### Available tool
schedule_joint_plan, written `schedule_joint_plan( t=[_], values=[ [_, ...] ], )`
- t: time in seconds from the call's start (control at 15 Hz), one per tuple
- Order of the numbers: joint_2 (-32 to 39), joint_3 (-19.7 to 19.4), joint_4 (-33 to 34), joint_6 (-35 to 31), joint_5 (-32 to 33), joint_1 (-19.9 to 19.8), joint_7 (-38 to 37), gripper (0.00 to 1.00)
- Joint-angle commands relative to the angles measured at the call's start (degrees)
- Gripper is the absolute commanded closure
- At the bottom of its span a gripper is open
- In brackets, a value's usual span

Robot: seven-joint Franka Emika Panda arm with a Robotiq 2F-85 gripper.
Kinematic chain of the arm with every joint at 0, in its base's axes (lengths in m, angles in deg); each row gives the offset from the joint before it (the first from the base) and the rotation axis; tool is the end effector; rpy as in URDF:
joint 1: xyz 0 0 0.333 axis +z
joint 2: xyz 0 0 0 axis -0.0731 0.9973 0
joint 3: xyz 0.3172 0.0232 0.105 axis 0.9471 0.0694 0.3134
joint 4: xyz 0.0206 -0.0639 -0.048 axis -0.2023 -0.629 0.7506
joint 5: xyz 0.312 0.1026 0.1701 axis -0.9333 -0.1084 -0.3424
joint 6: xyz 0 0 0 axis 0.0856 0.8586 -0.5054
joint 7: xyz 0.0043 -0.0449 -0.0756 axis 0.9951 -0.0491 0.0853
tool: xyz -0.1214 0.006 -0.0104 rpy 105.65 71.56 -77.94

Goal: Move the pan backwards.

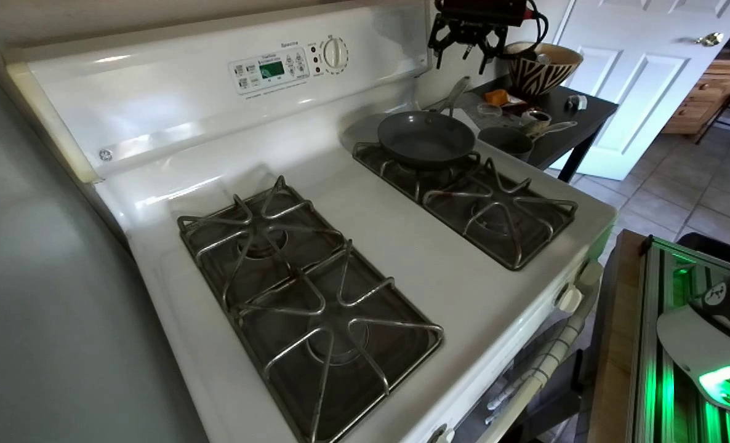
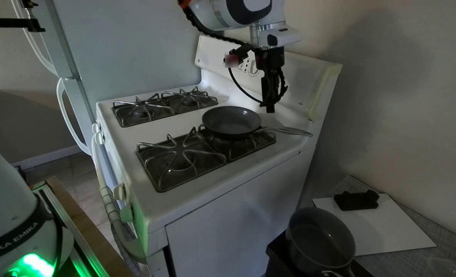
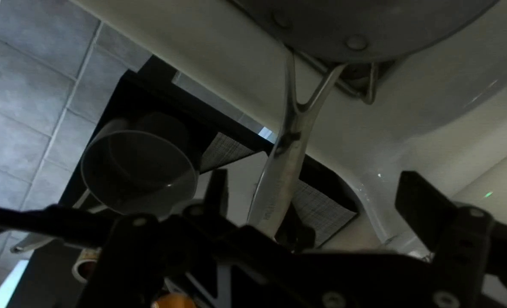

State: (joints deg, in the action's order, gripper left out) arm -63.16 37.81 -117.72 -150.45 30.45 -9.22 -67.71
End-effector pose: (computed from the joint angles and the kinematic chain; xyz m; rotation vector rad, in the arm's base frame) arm 0.5510 -0.1949 0.4195 2.4958 -1.6825 0.3187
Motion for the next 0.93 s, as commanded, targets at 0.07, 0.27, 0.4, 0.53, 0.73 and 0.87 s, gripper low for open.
schedule_joint_plan(
  t=[0.07, 0.27, 0.4, 0.53, 0.73, 0.87],
  values=[
    [-10.0, 3.0, -11.5, -4.8, 5.2, 0.0, 8.0, 0.00],
    [-13.5, 5.2, -15.0, -5.0, 3.4, -0.3, 16.5, 0.00],
    [-15.3, 6.4, -16.3, -4.3, 2.4, -0.3, 22.5, 0.00],
    [-16.4, 7.3, -17.2, -4.4, 1.9, -0.2, 28.4, 0.00],
    [-17.5, 8.2, -18.4, -4.9, 0.7, 0.0, 37.7, 0.00],
    [-17.9, 8.5, -18.9, -5.1, -0.2, 0.2, 43.5, 0.00]
  ],
)
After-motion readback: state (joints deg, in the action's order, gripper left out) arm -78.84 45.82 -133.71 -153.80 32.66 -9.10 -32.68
